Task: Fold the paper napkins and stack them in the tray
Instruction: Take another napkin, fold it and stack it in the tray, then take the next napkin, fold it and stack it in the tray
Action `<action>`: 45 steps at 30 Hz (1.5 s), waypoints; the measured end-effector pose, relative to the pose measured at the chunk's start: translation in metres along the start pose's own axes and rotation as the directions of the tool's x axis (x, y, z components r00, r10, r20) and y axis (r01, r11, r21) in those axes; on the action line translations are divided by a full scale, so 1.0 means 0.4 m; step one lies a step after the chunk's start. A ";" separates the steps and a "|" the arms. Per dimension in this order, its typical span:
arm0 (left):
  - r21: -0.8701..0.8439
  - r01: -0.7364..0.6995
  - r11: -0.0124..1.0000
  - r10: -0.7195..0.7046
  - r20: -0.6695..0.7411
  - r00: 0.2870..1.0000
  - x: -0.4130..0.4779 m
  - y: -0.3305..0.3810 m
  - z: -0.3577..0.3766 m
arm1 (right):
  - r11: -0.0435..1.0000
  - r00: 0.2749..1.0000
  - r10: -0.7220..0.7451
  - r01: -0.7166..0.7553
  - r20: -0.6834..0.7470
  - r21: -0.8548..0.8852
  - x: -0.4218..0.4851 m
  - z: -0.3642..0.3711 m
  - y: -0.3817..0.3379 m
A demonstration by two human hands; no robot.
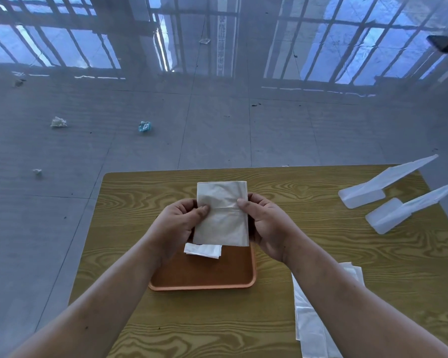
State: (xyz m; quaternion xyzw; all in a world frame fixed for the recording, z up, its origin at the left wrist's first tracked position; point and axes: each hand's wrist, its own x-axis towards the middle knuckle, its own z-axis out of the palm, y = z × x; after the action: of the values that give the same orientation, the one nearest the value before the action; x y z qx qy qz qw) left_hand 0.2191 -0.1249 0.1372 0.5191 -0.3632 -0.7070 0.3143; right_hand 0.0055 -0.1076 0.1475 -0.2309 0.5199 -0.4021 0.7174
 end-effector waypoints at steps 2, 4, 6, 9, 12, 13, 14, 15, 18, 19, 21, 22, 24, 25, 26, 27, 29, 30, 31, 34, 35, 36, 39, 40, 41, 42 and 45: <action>-0.011 0.008 1.000 -0.009 -0.036 0.999 -0.002 -0.009 -0.013 | 0.999 0.999 0.033 -0.032 0.009 -0.023 0.007 0.010 0.021; 0.018 0.019 1.000 -0.018 -0.054 0.998 -0.002 -0.025 -0.032 | 0.999 0.999 0.032 -0.032 0.024 -0.023 0.016 0.021 0.042; 0.039 0.052 0.998 -0.049 -0.069 0.996 -0.007 -0.040 -0.051 | 0.999 0.999 0.031 -0.029 0.028 -0.043 0.022 0.022 0.062; -0.079 0.129 0.988 -0.133 -0.042 0.990 -0.007 -0.077 -0.079 | 0.996 0.996 0.080 -0.079 0.033 -0.029 0.034 0.020 0.110; -0.020 0.121 0.992 -0.122 -0.067 0.990 0.009 -0.125 -0.102 | 0.978 0.996 0.089 -0.091 -0.016 -0.190 0.048 0.024 0.172; 0.055 0.108 0.993 -0.103 -0.080 0.991 0.016 -0.137 -0.107 | 0.961 0.997 0.073 -0.081 -0.040 -0.264 0.056 0.026 0.192; 0.141 0.093 0.986 -0.078 -0.104 0.991 0.027 -0.153 -0.111 | 0.946 0.996 0.063 -0.081 -0.070 -0.314 0.065 0.030 0.208; 0.195 0.085 0.977 -0.060 -0.129 0.990 0.040 -0.165 -0.115 | 0.930 0.993 0.053 -0.086 -0.103 -0.357 0.078 0.032 0.220; 0.403 0.089 0.911 -0.005 -0.204 0.979 0.088 -0.198 -0.122 | 0.839 0.980 0.019 -0.125 -0.200 -0.530 0.128 0.028 0.256; 0.569 0.135 0.811 -0.006 -0.224 0.975 0.102 -0.213 -0.125 | 0.772 0.972 0.026 -0.168 -0.233 -0.613 0.139 0.020 0.266; 0.813 0.242 0.529 -0.013 -0.277 0.961 0.110 -0.238 -0.127 | 0.584 0.955 0.012 -0.247 -0.297 -0.773 0.139 0.000 0.281; 0.866 0.251 0.432 0.011 -0.284 0.959 0.107 -0.250 -0.122 | 0.506 0.950 -0.033 -0.252 -0.310 -0.825 0.131 -0.019 0.288; 0.920 0.177 0.349 0.098 -0.224 0.970 0.105 -0.272 -0.099 | 0.453 0.940 -0.133 -0.223 -0.313 -0.863 0.100 -0.072 0.297; 0.935 0.131 0.329 0.129 -0.182 0.975 0.107 -0.281 -0.080 | 0.462 0.933 -0.163 -0.215 -0.320 -0.861 0.078 -0.106 0.300; 0.945 0.096 0.312 0.140 -0.145 0.979 0.109 -0.285 -0.056 | 0.473 0.925 -0.186 -0.212 -0.332 -0.855 0.054 -0.141 0.307; 0.956 0.059 0.287 0.135 -0.101 0.986 0.114 -0.289 -0.020 | 0.480 0.911 -0.206 -0.225 -0.358 -0.848 0.022 -0.186 0.313; 0.970 -0.044 0.237 0.107 0.019 0.994 0.128 -0.300 0.066 | 0.491 0.870 -0.244 -0.271 -0.429 -0.828 -0.051 -0.283 0.327; 0.968 -0.106 0.226 0.091 0.087 0.992 0.135 -0.306 0.112 | 0.499 0.848 -0.254 -0.296 -0.464 -0.814 -0.089 -0.331 0.334; 0.961 -0.169 0.220 0.085 0.154 0.984 0.142 -0.314 0.160 | 0.502 0.829 -0.261 -0.321 -0.495 -0.803 -0.128 -0.379 0.341; 0.933 -0.294 0.209 0.063 0.288 0.956 0.161 -0.331 0.301 | 0.466 0.801 -0.286 -0.362 -0.525 -0.807 -0.222 -0.505 0.365; 0.922 -0.324 0.209 0.048 0.322 0.946 0.170 -0.339 0.349 | 0.453 0.802 -0.284 -0.370 -0.525 -0.811 -0.249 -0.539 0.372; 0.914 -0.350 0.205 0.025 0.352 0.936 0.178 -0.348 0.397 | 0.443 0.810 -0.278 -0.369 -0.517 -0.817 -0.272 -0.570 0.380; 0.904 -0.385 0.188 -0.063 0.402 0.913 0.201 -0.377 0.520 | 0.372 0.872 -0.258 -0.308 -0.416 -0.876 -0.322 -0.626 0.404; 0.901 -0.395 0.180 -0.087 0.414 0.906 0.207 -0.389 0.558 | 0.330 0.893 -0.263 -0.273 -0.365 -0.904 -0.333 -0.641 0.412; 0.900 -0.400 0.170 -0.106 0.421 0.901 0.212 -0.403 0.591 | 0.290 0.911 -0.266 -0.237 -0.316 -0.927 -0.342 -0.654 0.420; 0.902 -0.399 0.162 -0.122 0.420 0.899 0.216 -0.416 0.620 | 0.257 0.924 -0.265 -0.207 -0.275 -0.944 -0.347 -0.665 0.427; 0.926 -0.361 0.108 -0.145 0.374 0.916 0.231 -0.451 0.684 | 0.207 0.955 -0.212 -0.163 -0.207 -0.965 -0.354 -0.685 0.443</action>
State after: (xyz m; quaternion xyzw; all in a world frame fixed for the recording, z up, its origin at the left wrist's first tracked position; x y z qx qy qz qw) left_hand -0.0805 -0.0524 -0.0069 0.4198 -0.8294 -0.3431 -0.1346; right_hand -0.2094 0.1329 -0.0027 -0.5759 0.7527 -0.0253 0.3179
